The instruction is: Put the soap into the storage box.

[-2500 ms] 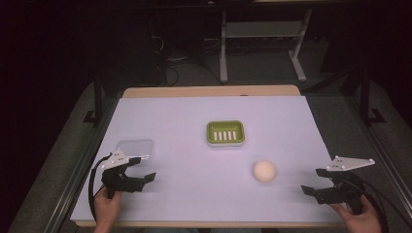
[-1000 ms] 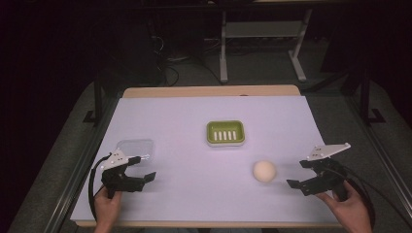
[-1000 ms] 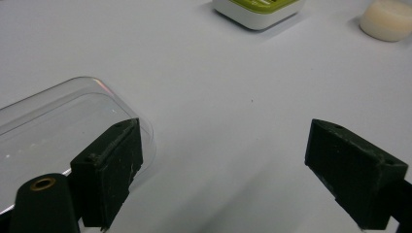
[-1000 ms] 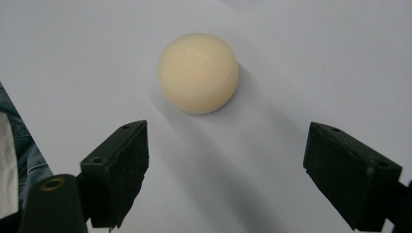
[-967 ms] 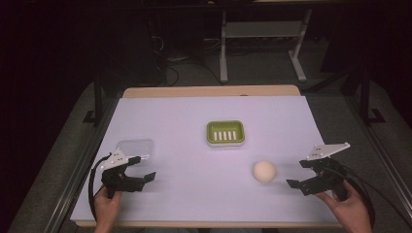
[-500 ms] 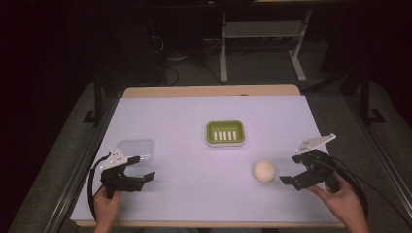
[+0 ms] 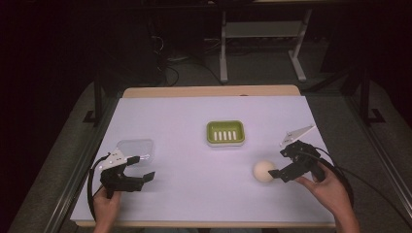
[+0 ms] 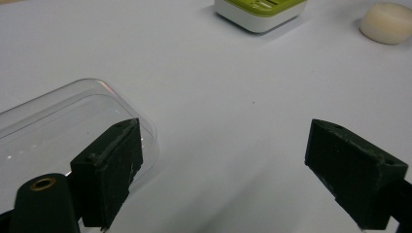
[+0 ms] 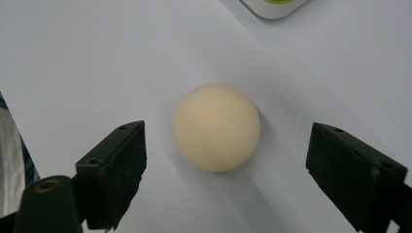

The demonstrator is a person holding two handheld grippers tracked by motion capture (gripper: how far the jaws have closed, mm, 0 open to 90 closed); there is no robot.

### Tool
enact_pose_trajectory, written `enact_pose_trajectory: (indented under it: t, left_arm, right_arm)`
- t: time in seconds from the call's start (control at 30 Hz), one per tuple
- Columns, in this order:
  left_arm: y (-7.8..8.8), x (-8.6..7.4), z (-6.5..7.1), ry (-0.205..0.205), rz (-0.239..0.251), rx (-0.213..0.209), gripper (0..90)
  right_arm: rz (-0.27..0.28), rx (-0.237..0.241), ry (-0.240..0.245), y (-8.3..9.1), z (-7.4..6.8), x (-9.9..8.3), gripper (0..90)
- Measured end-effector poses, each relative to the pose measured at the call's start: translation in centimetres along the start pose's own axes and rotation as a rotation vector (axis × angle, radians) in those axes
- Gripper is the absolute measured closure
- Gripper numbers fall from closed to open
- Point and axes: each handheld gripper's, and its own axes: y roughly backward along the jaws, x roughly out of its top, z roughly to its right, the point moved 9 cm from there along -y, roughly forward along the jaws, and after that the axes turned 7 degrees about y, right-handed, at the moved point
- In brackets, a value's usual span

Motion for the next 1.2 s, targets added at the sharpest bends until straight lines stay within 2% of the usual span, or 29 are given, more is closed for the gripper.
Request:
enact_pose_trajectory:
  t: [0.17,0.43,0.83,1.07,1.2]
  left_arm:
    - [0.1,0.0,0.0,0.011,0.003,0.002,12.9]
    - [0.0,0.0,0.0,0.005,0.002,0.000,12.9]
    - [0.1,0.1,0.2,-0.004,0.003,-0.003,12.9]
    - [0.0,0.1,0.1,0.001,0.002,-0.003,12.9]
    - [0.0,0.1,0.1,0.004,0.004,-0.003,12.8]
  right_arm:
    - [-0.003,0.010,0.010,-0.5,0.0,0.7,14.0]
    - [-0.020,0.022,0.013,-1.5,-0.3,1.2,13.9]
    - [-0.053,0.031,0.006,-3.1,-0.4,0.5,14.4]
    - [-0.104,0.031,0.011,-4.5,-0.4,0.0,14.4]
    - [-0.115,0.033,0.008,-4.8,-0.4,-0.2,14.4]
